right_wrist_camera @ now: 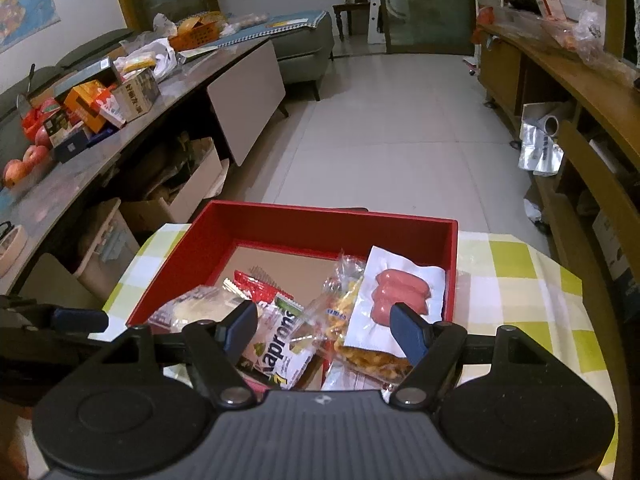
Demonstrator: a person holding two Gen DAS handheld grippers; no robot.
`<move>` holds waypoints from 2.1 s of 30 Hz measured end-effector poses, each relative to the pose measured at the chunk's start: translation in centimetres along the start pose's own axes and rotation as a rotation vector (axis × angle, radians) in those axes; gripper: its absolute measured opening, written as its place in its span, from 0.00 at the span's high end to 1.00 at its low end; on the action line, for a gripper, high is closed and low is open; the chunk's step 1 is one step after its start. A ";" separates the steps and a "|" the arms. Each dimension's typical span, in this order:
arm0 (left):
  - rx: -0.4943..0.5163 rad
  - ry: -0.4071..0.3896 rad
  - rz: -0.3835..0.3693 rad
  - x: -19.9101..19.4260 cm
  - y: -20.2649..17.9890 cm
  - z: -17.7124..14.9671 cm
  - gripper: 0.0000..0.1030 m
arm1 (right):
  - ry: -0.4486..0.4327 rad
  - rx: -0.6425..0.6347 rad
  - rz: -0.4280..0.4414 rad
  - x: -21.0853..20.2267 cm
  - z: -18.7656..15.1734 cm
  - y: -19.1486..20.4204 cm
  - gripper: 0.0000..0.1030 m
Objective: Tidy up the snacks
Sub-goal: 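Open both tools and withdraw them toward the remaining snacks, then grasp the beef jerky bag with the left tool while the right tool grasps the white printed packet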
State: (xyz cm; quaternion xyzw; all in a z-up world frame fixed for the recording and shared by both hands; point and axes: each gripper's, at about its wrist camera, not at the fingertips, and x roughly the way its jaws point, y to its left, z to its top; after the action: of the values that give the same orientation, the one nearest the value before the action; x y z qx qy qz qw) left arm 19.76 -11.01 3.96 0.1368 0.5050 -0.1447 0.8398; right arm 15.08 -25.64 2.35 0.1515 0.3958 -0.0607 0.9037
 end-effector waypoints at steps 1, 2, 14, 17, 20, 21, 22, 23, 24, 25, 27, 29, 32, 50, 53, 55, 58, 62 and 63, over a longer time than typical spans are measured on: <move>0.001 0.001 -0.001 0.0 -0.1 0.0 0.20 | 0.001 -0.004 -0.002 -0.1 -0.1 0.0 0.23; 0.004 0.001 -0.002 -0.1 -0.1 -0.2 0.20 | 0.002 -0.007 -0.004 -0.2 -0.2 0.0 0.23; 0.069 0.079 -0.049 1.0 1.2 -3.0 0.19 | 0.040 -0.081 -0.017 -2.5 -3.0 0.8 0.23; 0.080 0.134 -0.072 2.7 2.4 -4.1 0.19 | 0.079 -0.110 -0.007 -3.1 -4.8 1.2 0.23; 0.099 0.187 -0.079 4.2 3.2 -5.0 0.20 | 0.114 -0.117 0.007 -3.4 -5.9 1.6 0.23; 0.096 0.205 -0.095 4.4 3.4 -5.2 0.20 | 0.124 -0.113 0.019 -3.4 -6.2 1.7 0.23; 0.084 0.223 -0.116 4.6 3.7 -5.4 0.20 | 0.136 -0.117 0.032 -3.3 -6.5 1.9 0.23; 0.059 0.236 -0.130 4.6 4.0 -5.6 0.20 | 0.148 -0.132 0.041 -3.2 -6.8 2.3 0.23; 0.041 0.236 -0.136 4.5 4.1 -5.8 0.19 | 0.160 -0.153 0.045 -3.1 -7.1 2.8 0.23; 0.040 0.236 -0.138 4.4 4.0 -6.0 0.19 | 0.171 -0.171 0.046 -2.9 -7.2 3.2 0.23; 0.075 0.231 -0.126 4.4 3.5 -6.3 0.19 | 0.195 -0.196 0.063 -2.6 -7.6 3.8 0.23; 0.131 0.207 -0.143 3.8 2.4 -6.5 0.18 | 0.208 -0.208 0.075 -2.6 -8.0 4.2 0.23; 0.201 0.185 -0.155 4.6 1.4 -6.3 0.16 | 0.222 -0.210 0.071 -2.5 -8.4 4.1 0.23; 0.157 0.297 -0.292 4.0 4.4 -12.7 0.13 | 0.293 -0.206 0.085 -2.0 -9.8 3.2 0.23; 0.174 0.291 -0.279 3.6 3.7 -13.4 0.12 | 0.302 -0.223 0.092 -2.0 -10.2 3.3 0.23; 0.202 0.287 -0.211 4.2 2.7 -13.5 0.08 | 0.307 -0.227 0.091 -2.0 -10.4 3.2 0.23; 0.194 0.296 -0.172 4.9 1.7 -13.0 0.10 | 0.315 -0.245 0.091 -1.5 -10.5 3.1 0.23; 0.208 0.279 -0.122 3.9 1.2 -13.4 0.13 | 0.354 -0.300 0.114 -0.4 -11.0 3.9 0.23; 0.191 0.279 -0.115 3.7 1.3 -13.2 0.16 | 0.362 -0.311 0.119 -0.2 -11.2 4.2 0.23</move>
State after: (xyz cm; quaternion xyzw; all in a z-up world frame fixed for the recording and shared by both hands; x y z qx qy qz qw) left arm 11.25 -5.22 -5.17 0.2058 0.6076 -0.2194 0.7351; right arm 8.12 -18.09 -3.77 0.0421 0.5463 0.0822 0.8325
